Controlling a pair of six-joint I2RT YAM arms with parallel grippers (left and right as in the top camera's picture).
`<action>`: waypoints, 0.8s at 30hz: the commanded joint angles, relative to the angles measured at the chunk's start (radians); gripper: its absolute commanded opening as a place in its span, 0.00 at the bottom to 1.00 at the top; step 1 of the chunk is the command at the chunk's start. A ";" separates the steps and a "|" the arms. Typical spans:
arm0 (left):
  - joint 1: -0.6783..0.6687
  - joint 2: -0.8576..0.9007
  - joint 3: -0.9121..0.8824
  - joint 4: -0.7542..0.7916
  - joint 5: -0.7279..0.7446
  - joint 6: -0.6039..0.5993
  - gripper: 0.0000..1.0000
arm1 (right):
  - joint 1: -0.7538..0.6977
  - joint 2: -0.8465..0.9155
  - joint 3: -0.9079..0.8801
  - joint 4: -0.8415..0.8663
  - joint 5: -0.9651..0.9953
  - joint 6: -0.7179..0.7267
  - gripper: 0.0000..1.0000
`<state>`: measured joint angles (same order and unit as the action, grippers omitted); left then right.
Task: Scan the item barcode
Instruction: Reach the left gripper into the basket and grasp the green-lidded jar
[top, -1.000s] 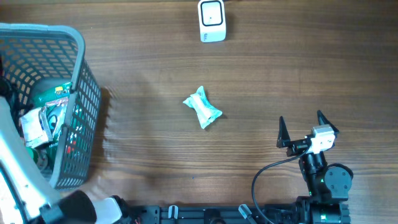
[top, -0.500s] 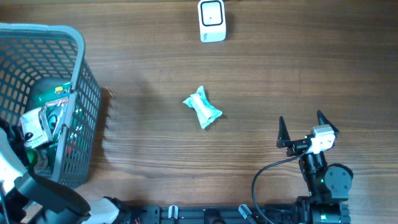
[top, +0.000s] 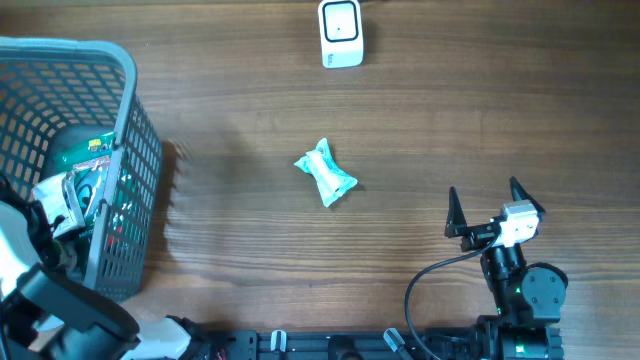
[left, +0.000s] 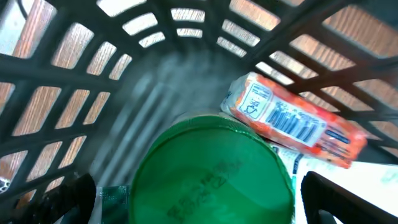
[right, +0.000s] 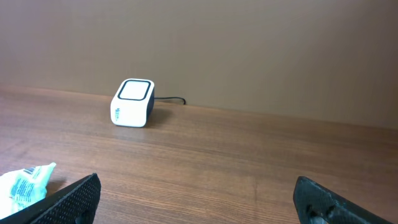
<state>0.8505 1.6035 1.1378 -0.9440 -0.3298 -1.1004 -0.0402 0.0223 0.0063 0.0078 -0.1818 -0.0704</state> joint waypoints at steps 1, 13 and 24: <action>0.006 0.072 -0.009 0.006 0.004 0.016 1.00 | 0.002 -0.005 -0.001 0.005 0.005 -0.007 1.00; 0.004 0.056 0.013 -0.029 0.046 0.163 0.61 | 0.002 -0.005 -0.001 0.005 0.005 -0.007 1.00; 0.004 -0.406 0.225 -0.005 0.816 0.285 0.62 | 0.002 -0.005 -0.001 0.005 0.005 -0.007 1.00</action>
<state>0.8513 1.2964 1.3323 -0.9852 0.1986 -0.8417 -0.0402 0.0223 0.0063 0.0082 -0.1818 -0.0700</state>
